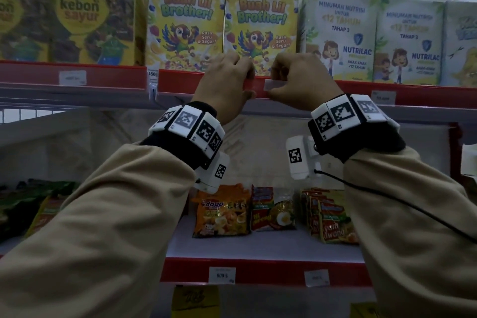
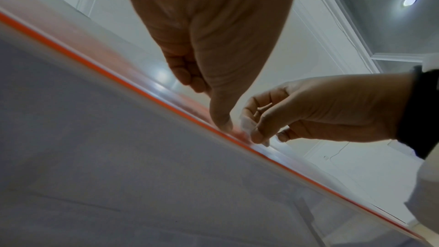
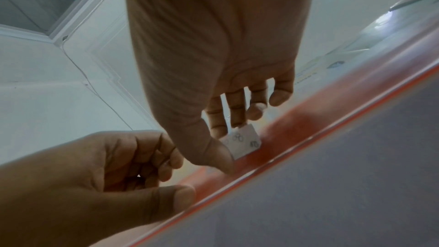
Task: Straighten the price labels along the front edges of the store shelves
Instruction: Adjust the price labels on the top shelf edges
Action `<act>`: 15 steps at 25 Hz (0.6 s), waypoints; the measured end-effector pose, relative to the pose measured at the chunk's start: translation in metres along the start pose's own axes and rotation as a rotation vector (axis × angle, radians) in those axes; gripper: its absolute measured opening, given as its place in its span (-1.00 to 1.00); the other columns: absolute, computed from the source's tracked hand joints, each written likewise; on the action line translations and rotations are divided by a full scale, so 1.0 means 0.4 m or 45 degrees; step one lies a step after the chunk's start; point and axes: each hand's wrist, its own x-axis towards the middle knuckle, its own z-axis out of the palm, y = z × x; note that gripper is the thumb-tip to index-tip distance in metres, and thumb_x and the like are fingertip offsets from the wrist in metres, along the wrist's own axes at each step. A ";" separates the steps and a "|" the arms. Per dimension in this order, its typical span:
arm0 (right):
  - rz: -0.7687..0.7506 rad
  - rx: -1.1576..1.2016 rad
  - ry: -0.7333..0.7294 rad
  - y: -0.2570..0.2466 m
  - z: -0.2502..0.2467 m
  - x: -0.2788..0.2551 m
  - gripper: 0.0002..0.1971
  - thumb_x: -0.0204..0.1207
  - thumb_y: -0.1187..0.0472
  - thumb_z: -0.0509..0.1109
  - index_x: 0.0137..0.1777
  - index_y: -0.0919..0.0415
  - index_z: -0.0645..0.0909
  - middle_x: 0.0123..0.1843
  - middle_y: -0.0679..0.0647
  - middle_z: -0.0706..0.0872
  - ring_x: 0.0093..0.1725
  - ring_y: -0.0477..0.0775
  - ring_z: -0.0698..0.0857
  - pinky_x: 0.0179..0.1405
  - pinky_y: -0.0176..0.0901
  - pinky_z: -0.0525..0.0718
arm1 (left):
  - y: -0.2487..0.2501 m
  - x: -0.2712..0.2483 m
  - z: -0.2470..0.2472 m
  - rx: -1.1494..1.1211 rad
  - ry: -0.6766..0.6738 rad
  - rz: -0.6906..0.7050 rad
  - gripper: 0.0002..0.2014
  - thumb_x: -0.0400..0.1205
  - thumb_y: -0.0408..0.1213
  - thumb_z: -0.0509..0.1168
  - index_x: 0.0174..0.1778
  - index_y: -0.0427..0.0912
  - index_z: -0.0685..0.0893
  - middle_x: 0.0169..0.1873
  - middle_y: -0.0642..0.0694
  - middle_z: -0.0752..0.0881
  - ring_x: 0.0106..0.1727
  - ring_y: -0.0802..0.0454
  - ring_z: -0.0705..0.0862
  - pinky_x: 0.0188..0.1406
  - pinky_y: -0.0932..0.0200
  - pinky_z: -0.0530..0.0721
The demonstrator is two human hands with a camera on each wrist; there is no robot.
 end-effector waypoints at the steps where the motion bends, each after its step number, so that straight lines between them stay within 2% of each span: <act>1: -0.003 0.006 -0.015 -0.001 -0.002 0.000 -0.81 0.32 0.13 0.49 -0.08 0.09 0.63 -0.15 0.07 0.62 0.03 0.21 0.60 0.03 0.02 0.61 | 0.000 -0.001 -0.001 -0.004 0.002 0.007 -0.65 0.51 -0.21 0.46 0.14 -0.21 0.56 0.13 -0.22 0.56 0.20 -0.18 0.47 0.18 0.03 0.40; 3: 0.010 0.011 -0.050 0.002 -0.005 0.006 -0.78 0.36 0.11 0.49 -0.01 0.13 0.67 -0.12 0.08 0.62 -0.02 0.14 0.59 -0.03 -0.06 0.58 | 0.000 -0.002 0.000 -0.008 0.010 0.017 -0.66 0.50 -0.22 0.46 0.13 -0.22 0.56 0.13 -0.22 0.56 0.19 -0.19 0.47 0.17 0.03 0.39; 5: 0.045 0.128 -0.055 0.007 -0.015 0.014 -0.81 0.46 0.11 0.45 -0.03 0.22 0.70 -0.18 0.08 0.62 -0.16 0.03 0.56 -0.18 -0.22 0.48 | -0.001 -0.003 0.002 -0.010 0.012 0.014 -0.66 0.50 -0.21 0.46 0.13 -0.22 0.56 0.13 -0.21 0.56 0.19 -0.17 0.47 0.16 0.06 0.37; 7: 0.101 0.321 0.006 0.013 -0.029 0.018 -0.79 0.51 0.13 0.44 -0.02 0.28 0.72 -0.23 0.08 0.68 -0.25 -0.03 0.59 -0.24 -0.29 0.55 | -0.003 -0.003 0.003 -0.035 0.017 0.005 -0.68 0.53 -0.16 0.43 0.11 -0.21 0.57 0.12 -0.20 0.56 0.18 -0.15 0.47 0.17 0.08 0.37; 9: 0.125 0.479 0.147 0.017 -0.037 0.015 -0.79 0.49 0.14 0.47 -0.03 0.30 0.71 -0.17 0.11 0.75 -0.19 0.02 0.69 -0.05 -0.16 0.69 | -0.005 0.001 0.003 -0.107 0.037 -0.014 -0.72 0.60 -0.09 0.33 0.08 -0.21 0.58 0.07 -0.20 0.58 0.15 -0.14 0.49 0.16 0.06 0.40; 11: 0.147 0.633 0.256 0.013 -0.032 0.006 -0.76 0.44 0.14 0.53 -0.03 0.32 0.71 -0.14 0.10 0.77 -0.15 0.03 0.74 0.00 -0.03 0.73 | -0.008 0.007 0.002 -0.203 0.062 -0.042 -0.72 0.68 -0.07 0.21 0.06 -0.24 0.60 0.00 -0.20 0.61 0.09 -0.14 0.51 0.08 0.09 0.40; 13: 0.180 0.827 0.285 0.001 -0.016 -0.001 -0.73 0.40 0.19 0.57 -0.03 0.38 0.70 -0.14 0.24 0.79 -0.15 0.16 0.78 -0.06 0.05 0.76 | -0.011 0.009 0.001 -0.288 0.103 -0.046 -0.71 0.72 -0.13 0.14 0.09 -0.27 0.62 -0.04 -0.22 0.64 0.04 -0.15 0.54 -0.03 0.13 0.37; 15: 0.191 1.002 0.278 -0.017 0.004 -0.006 -0.76 0.41 0.23 0.57 -0.08 0.41 0.68 -0.18 0.36 0.77 -0.24 0.23 0.77 -0.19 0.07 0.76 | -0.015 0.003 -0.001 -0.366 0.153 -0.015 -0.71 0.74 -0.17 0.12 0.10 -0.30 0.63 -0.06 -0.23 0.65 0.00 -0.15 0.56 -0.07 0.12 0.39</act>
